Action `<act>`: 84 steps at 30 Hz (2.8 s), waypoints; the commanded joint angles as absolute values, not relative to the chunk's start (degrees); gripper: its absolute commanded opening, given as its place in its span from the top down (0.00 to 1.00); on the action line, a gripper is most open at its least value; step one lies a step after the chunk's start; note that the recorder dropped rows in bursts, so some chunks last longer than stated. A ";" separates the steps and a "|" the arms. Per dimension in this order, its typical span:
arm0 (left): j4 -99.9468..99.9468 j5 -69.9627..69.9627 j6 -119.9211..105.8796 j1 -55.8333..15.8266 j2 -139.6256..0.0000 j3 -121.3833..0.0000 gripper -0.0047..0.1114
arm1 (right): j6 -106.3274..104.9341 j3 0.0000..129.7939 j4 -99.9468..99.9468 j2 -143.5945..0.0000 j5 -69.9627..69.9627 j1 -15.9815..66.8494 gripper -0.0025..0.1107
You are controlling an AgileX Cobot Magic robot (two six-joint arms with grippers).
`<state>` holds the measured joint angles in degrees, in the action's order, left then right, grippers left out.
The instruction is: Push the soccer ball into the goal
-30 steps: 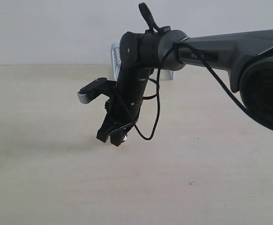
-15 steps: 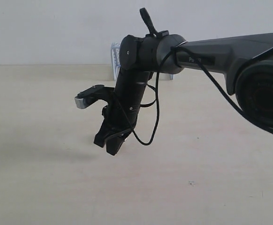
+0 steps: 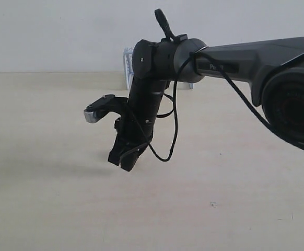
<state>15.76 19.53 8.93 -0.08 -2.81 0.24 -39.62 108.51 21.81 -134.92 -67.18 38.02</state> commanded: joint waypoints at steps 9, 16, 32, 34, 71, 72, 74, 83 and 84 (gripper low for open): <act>15.77 19.33 9.47 -0.53 -3.13 0.00 0.91 | -41.85 108.88 17.35 -131.57 -63.90 37.90 0.98; 15.77 19.33 9.47 -0.53 -3.13 0.00 0.91 | -39.44 108.58 17.24 -129.70 -67.25 37.90 0.98; 15.77 19.33 9.47 -0.53 -3.13 0.00 0.91 | -36.38 108.58 14.47 -121.75 -69.96 37.69 0.98; 15.77 19.33 9.47 -0.53 -3.13 0.00 0.91 | -36.25 108.19 14.25 -120.80 -69.96 37.69 0.98; 15.77 19.33 9.47 -0.53 -3.13 0.00 0.91 | -36.13 70.94 15.55 -84.01 -47.77 20.54 0.98; 15.77 19.33 9.47 -0.53 -3.13 0.00 0.91 | -36.13 70.62 15.55 -83.46 -47.31 20.54 0.98; 15.77 19.33 9.47 -0.53 -3.13 0.00 0.91 | -35.84 69.81 15.07 -82.42 -46.79 20.54 0.98; 15.77 19.33 9.47 -0.53 -3.13 0.00 0.91 | -32.40 68.63 12.54 -78.32 -46.47 20.54 0.98; 15.77 19.33 9.47 -0.53 -3.13 0.00 0.91 | -32.25 68.63 12.40 -77.95 -46.47 20.54 0.98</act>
